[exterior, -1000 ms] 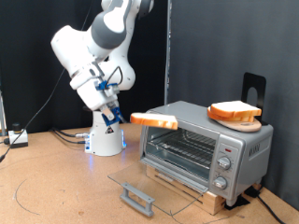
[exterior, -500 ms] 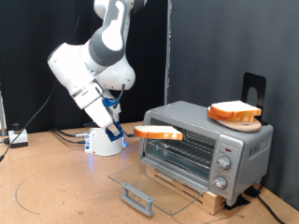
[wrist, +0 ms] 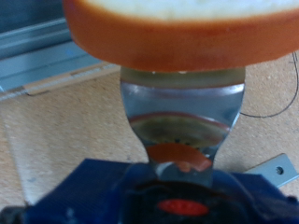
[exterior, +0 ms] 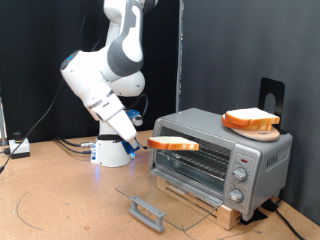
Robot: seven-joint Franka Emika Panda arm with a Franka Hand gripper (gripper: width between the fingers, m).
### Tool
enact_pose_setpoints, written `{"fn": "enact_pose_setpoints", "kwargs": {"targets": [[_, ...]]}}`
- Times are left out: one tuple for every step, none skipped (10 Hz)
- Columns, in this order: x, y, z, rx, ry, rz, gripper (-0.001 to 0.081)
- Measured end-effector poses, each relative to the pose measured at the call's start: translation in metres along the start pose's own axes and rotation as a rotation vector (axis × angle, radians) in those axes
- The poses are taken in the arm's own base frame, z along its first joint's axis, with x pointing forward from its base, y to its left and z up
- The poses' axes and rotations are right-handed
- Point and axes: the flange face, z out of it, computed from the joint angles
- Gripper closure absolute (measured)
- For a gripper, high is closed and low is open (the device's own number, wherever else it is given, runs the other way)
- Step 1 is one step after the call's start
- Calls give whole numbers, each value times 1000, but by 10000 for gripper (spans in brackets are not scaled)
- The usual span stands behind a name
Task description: Make a piece of toast with the oven
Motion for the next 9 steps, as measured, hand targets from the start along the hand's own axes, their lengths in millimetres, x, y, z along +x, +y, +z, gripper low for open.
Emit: {"fn": "enact_pose_setpoints", "kwargs": {"targets": [[11,-3,9,-28,-16,-5,339],[21,-7,17,-44,-19,-17,339],[32,-13,24,-47,-12,-31,339],[42,-19,32,-39,-7,-47,339],[49,-26,38,-28,-18,-67,339],[54,-33,44,-18,-33,-90,339],[56,-41,48,-4,-57,-120,339],[55,-48,51,3,-76,-148,339],[53,-55,53,3,-91,-164,339]]}}
